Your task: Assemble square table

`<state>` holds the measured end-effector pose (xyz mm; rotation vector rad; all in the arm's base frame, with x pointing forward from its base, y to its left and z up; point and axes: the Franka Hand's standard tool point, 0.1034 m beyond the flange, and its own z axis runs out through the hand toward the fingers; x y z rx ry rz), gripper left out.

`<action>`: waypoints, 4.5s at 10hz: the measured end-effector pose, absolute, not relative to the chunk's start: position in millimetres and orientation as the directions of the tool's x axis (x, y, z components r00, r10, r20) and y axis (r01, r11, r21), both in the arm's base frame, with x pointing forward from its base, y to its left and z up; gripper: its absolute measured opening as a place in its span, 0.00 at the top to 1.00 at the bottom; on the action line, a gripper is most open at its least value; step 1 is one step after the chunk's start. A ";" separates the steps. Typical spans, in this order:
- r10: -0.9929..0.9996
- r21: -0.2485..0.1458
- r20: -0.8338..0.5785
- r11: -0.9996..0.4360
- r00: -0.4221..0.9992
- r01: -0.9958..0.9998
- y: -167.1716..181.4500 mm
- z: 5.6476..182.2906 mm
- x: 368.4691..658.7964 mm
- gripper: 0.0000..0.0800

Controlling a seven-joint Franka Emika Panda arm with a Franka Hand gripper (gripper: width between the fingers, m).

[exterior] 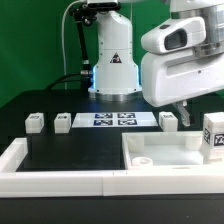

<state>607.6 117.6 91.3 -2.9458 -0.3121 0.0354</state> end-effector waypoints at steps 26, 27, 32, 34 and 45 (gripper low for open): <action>0.133 -0.118 0.038 -0.984 0.990 0.137 113.6 83.0 628.3 0.64; 0.129 -0.118 0.037 -0.984 0.991 0.133 113.7 83.0 628.3 0.64; -0.435 -0.119 0.017 -0.895 0.900 -0.430 112.7 82.3 621.3 0.64; -0.633 -0.112 -0.004 -0.769 0.774 -0.629 112.8 81.9 621.0 0.64; -0.486 -0.129 0.030 -0.868 0.873 -0.479 113.5 84.3 625.1 0.19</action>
Offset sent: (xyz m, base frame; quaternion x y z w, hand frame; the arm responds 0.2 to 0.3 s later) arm 0.0079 -0.0279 -0.0065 -0.1013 -0.0134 0.0349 0.9942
